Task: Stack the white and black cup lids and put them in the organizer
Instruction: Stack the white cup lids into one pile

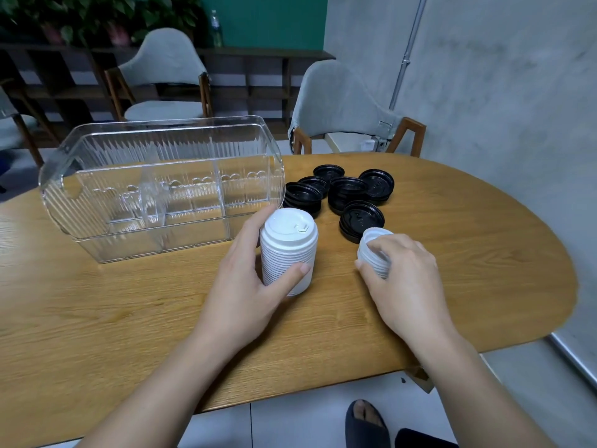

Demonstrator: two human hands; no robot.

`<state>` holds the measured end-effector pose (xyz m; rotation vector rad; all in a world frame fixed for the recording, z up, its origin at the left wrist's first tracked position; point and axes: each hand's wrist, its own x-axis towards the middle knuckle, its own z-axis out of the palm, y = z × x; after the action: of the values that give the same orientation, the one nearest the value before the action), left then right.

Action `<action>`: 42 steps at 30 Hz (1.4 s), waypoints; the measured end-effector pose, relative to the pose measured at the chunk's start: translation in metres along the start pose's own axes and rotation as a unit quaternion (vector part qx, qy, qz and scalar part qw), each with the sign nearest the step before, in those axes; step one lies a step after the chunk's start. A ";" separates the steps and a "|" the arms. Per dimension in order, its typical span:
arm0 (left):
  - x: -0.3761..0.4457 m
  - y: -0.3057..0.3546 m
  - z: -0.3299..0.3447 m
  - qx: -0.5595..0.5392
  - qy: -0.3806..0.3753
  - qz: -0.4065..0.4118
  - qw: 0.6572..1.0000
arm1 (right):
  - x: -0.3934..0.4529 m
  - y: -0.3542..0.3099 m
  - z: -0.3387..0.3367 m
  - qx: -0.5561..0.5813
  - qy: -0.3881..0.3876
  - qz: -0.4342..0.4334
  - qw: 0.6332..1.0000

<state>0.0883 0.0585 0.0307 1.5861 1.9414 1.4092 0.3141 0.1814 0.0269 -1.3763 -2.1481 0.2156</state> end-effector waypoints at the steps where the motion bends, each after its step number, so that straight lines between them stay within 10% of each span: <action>1: -0.001 0.000 -0.002 0.001 0.001 0.000 1.000 | -0.001 -0.003 0.002 0.010 -0.004 -0.009 1.000; 17: -0.008 -0.030 -0.046 0.002 0.037 -0.007 0.999 | -0.005 -0.076 0.044 0.121 -0.022 -0.158 0.980; 34: -0.009 -0.030 -0.051 -0.022 0.024 0.002 0.999 | -0.002 -0.079 0.015 0.249 -0.016 -0.049 0.967; 42: -0.014 -0.018 -0.055 0.064 0.077 0.086 0.991 | -0.006 -0.091 -0.018 0.470 0.051 0.002 0.881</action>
<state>0.0433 0.0196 0.0387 1.7882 2.0618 1.5426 0.2543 0.1314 0.0779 -0.7732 -1.5587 1.0079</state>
